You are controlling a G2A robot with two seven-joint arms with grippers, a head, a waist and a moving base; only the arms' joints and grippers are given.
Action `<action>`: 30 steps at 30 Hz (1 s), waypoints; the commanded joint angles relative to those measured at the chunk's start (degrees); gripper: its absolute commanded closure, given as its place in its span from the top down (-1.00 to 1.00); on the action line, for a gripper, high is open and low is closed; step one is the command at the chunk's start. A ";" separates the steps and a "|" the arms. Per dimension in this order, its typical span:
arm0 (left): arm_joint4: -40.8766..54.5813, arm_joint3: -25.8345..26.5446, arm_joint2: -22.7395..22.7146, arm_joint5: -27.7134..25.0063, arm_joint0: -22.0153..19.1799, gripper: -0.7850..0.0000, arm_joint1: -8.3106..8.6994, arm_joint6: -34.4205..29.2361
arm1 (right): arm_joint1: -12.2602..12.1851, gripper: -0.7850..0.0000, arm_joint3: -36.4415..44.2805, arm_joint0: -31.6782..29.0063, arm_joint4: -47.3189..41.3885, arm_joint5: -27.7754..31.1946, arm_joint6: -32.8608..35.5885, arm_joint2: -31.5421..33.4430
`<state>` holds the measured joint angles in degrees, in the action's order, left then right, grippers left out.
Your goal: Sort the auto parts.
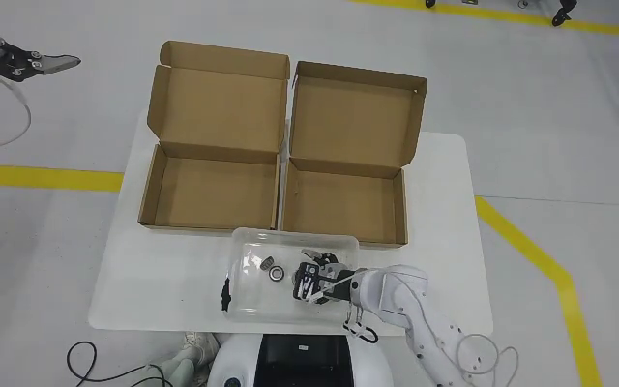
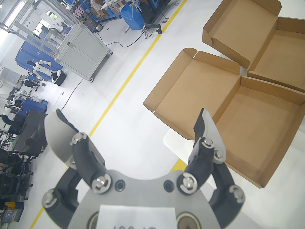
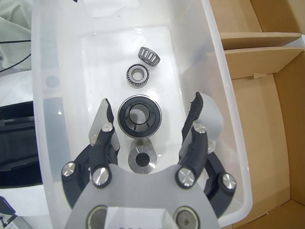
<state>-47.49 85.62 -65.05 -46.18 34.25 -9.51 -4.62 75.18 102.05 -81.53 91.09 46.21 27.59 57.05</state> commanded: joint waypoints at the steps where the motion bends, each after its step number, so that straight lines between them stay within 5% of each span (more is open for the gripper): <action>1: 0.00 0.00 0.00 0.00 0.00 1.00 0.00 0.00 | -0.04 0.50 -0.29 0.40 -0.23 0.10 0.43 -0.41; 15: 0.00 0.00 0.00 0.00 0.00 1.00 0.00 0.00 | -0.44 0.44 -1.50 2.45 -0.69 0.61 5.72 -3.50; 19: 0.00 0.00 0.00 0.00 0.00 1.00 0.00 0.00 | -0.44 -0.01 -2.72 3.50 -0.57 0.10 5.43 -4.36; 28: 0.00 0.00 0.00 0.00 0.00 1.00 0.00 0.00 | -0.60 -0.34 -3.14 4.52 -0.54 -0.81 6.98 -5.86; 30: 0.00 0.00 0.00 0.00 0.00 1.00 0.00 0.00 | -0.64 -0.65 -3.16 4.71 -0.66 -0.93 7.40 -6.13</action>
<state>-47.49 85.62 -65.05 -46.18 34.25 -9.51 -4.62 74.56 98.89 -76.90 90.53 45.36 34.82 51.02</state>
